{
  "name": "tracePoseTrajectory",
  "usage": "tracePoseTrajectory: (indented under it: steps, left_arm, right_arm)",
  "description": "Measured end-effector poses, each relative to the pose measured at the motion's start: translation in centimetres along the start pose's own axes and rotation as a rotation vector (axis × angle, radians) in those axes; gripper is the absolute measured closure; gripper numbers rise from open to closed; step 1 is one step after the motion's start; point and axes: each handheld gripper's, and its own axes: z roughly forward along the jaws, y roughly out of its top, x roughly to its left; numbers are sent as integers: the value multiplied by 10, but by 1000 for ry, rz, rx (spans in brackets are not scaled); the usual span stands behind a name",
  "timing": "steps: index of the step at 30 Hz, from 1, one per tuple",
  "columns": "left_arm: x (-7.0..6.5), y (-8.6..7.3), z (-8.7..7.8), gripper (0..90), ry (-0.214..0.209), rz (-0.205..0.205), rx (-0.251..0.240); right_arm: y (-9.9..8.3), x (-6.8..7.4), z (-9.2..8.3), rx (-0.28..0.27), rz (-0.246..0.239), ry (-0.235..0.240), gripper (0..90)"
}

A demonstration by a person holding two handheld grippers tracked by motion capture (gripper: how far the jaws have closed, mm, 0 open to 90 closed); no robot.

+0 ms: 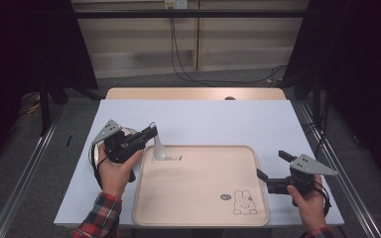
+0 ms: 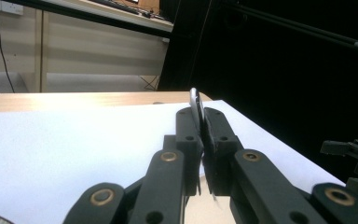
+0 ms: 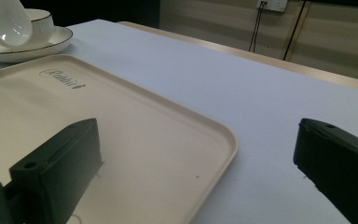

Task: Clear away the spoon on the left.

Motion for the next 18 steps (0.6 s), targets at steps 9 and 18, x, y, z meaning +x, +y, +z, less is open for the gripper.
tracePoseTrajectory:
  steps: [9, 18]
  left_arm:
    - [-1, -11, -5, 857, -14, -7, 14]
    - [-5, -17, -6, 857, -46, -24, 16]
  right_arm:
    - [0, -2, -2, 0, 12, -7, 5]
    - [-1, -5, -2, 8, 18, -26, 5]
